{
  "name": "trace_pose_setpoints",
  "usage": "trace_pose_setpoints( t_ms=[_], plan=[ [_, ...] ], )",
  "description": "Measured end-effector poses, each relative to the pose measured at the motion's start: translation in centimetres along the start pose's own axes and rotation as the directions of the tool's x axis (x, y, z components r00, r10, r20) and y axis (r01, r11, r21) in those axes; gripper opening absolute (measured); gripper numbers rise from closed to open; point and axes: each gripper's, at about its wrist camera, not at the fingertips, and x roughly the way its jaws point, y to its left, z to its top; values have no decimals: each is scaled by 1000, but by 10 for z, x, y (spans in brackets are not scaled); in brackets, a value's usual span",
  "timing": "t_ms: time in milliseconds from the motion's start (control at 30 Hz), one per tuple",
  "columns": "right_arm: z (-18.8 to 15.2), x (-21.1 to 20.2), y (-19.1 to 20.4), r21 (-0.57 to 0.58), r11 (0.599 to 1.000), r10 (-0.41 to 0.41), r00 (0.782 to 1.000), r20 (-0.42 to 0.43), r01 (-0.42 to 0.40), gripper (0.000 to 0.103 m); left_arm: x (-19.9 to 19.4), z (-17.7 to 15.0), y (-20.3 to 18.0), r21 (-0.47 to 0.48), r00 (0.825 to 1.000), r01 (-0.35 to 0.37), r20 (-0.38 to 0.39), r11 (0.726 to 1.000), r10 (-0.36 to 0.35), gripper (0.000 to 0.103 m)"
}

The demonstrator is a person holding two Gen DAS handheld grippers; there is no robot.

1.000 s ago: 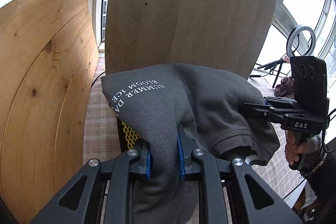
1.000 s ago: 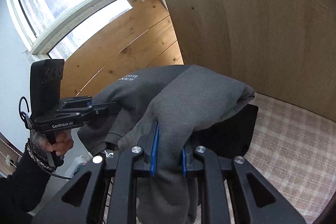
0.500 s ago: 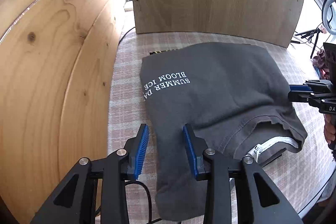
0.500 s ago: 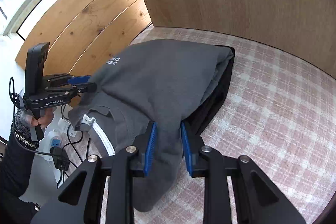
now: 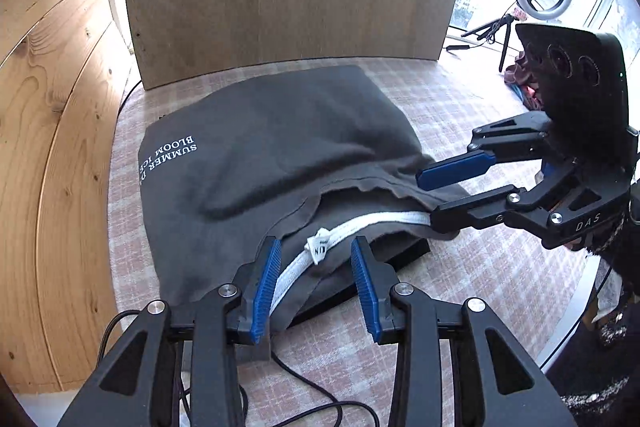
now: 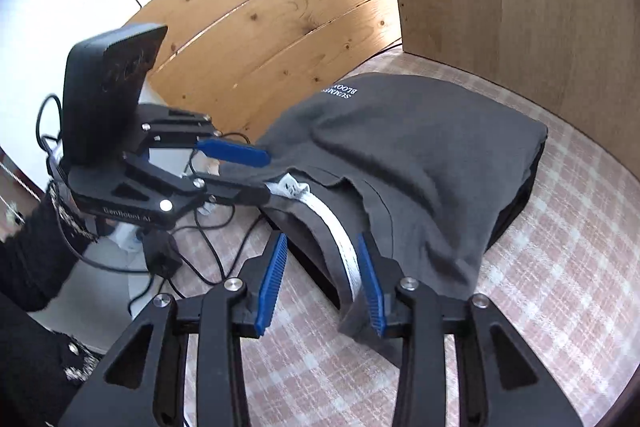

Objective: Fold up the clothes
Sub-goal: 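Lower the bundle onto the black garment and open both grippers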

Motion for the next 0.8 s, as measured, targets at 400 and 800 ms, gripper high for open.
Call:
trace_pose_setpoints(
  t_ms=[400, 800],
  plan=[
    [-10, 14, -4, -13, 1000, -21, 995, -99, 19, 8, 14, -27, 1, -9, 996, 20, -91, 1000, -21, 23],
    [61, -12, -63, 85, 989, -126, 990, 64, 120, 8, 63, 16, -36, 97, 987, 99, -139, 990, -85, 23]
  ],
)
